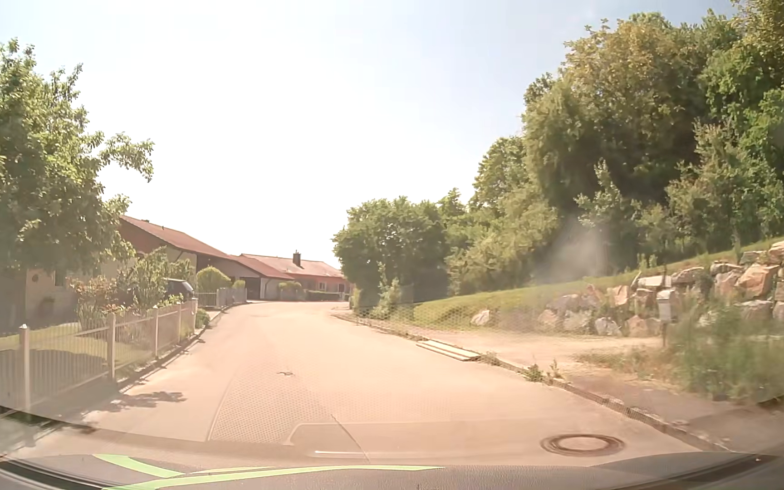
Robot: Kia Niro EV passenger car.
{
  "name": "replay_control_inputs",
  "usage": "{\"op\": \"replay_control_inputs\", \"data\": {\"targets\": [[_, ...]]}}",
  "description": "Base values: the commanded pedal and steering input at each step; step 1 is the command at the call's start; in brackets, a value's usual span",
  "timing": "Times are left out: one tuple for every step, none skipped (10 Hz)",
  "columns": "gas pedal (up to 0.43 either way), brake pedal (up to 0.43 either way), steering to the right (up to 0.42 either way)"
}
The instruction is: Follow the waypoints while adhering to traffic rules and regulations
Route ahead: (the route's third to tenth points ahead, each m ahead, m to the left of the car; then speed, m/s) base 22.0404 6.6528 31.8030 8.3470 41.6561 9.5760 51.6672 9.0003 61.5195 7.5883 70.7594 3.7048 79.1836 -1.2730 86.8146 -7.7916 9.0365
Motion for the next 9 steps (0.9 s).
{"op": "replay_control_inputs", "data": {"targets": [[0.087, 0.0, -0.07], [0.079, 0.0, -0.07], [0.079, 0.0, -0.069], [0.079, 0.0, -0.069], [0.079, 0.0, -0.068], [0.079, 0.0, -0.067], [0.079, 0.0, -0.065], [0.079, 0.0, -0.065], [0.079, 0.0, -0.062]]}}
